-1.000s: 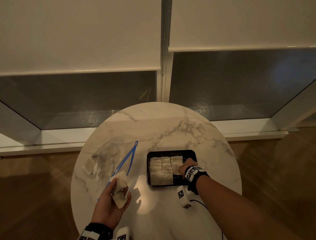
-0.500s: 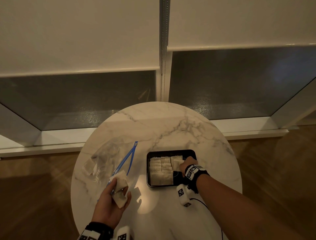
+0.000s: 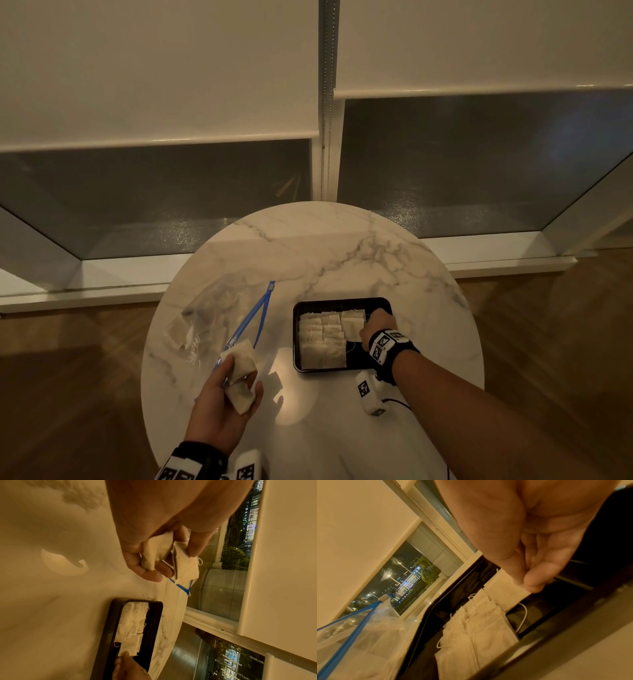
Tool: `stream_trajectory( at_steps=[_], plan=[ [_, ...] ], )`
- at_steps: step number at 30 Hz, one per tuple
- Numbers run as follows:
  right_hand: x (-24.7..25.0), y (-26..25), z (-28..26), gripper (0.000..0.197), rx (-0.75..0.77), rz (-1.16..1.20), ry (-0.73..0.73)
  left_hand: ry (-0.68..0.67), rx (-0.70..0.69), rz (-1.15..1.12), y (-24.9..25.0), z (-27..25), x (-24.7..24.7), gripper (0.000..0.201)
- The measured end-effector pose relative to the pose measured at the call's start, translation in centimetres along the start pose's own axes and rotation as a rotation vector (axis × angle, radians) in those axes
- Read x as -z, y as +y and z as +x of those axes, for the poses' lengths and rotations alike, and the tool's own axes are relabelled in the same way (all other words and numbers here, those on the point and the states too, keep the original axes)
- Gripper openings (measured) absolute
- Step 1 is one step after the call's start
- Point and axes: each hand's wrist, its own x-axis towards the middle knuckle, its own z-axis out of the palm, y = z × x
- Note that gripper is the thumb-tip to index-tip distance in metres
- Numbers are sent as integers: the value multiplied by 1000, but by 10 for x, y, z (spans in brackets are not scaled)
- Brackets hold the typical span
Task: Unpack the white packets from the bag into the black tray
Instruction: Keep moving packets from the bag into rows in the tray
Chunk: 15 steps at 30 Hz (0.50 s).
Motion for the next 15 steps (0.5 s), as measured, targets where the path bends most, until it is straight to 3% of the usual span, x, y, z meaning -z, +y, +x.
stream_trajectory(
  at_steps=[4, 6, 15],
  plan=[
    [2, -5, -2, 12, 18, 19, -26, -5, 3, 2, 1, -1, -1, 11],
    [3, -5, -1, 12, 42, 52, -9, -4, 6, 6, 2, -1, 0, 12],
    [0, -5, 0, 45, 357, -186, -55, -13, 14, -11, 3, 1, -2, 19]
  ],
)
